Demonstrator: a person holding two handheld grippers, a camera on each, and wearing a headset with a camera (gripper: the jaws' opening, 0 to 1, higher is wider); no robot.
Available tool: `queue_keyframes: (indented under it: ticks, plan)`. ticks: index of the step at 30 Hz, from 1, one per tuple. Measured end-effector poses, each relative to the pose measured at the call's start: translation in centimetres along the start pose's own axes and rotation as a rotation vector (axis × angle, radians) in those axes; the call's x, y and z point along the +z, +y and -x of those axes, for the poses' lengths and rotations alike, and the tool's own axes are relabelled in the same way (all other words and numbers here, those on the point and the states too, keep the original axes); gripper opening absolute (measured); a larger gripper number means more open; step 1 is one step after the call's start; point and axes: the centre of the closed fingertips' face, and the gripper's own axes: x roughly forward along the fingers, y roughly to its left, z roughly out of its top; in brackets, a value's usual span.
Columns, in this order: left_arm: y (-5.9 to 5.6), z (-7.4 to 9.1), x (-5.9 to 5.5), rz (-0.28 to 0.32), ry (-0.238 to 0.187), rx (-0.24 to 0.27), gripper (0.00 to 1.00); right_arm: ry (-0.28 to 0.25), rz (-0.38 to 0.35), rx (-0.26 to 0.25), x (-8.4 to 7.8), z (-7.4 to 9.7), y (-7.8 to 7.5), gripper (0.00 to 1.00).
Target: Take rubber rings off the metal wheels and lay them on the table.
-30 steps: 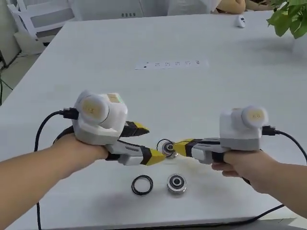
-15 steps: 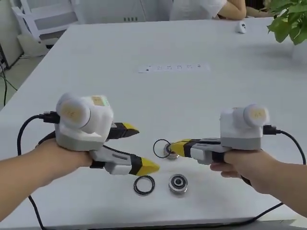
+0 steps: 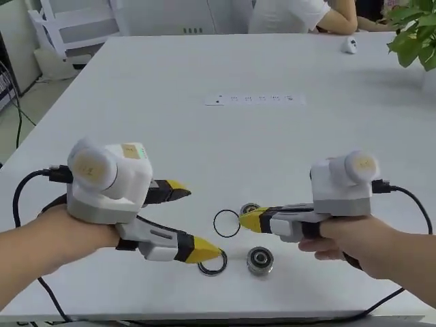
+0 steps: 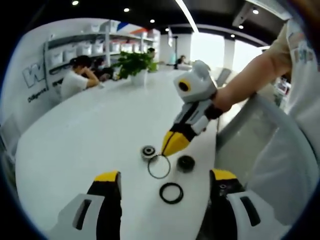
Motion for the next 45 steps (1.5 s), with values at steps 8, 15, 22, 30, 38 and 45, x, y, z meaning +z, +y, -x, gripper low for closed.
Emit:
queue_keyframes:
  ticks: [8,15,22,30,38,45]
  plan:
    - [-0.1,1.4,-1.2,0.014,0.006,0.022,0.73,0.058,-0.002,0.046,-1.1,-1.2,1.4,0.0]
    - [-0.1,2.4,-2.0,0.025,0.011,0.039,0.73,0.105,-0.006,0.067,-2.2,-2.0,2.0,0.0]
    - [-0.1,3.0,-2.8,0.037,0.017,0.048,0.73,0.151,-0.02,0.069,-3.2,-2.5,1.9,0.0]
    - [-0.1,3.2,-3.4,0.049,0.025,0.047,0.73,0.189,-0.031,0.071,-4.2,-2.8,1.9,0.0]
    - [0.3,3.3,-3.9,0.054,0.035,0.05,0.73,0.201,-0.029,0.051,-4.5,-3.0,1.4,0.0]
    - [0.3,3.0,-4.2,0.06,0.043,0.044,0.72,0.201,-0.025,0.036,-4.6,-3.1,0.9,0.01]
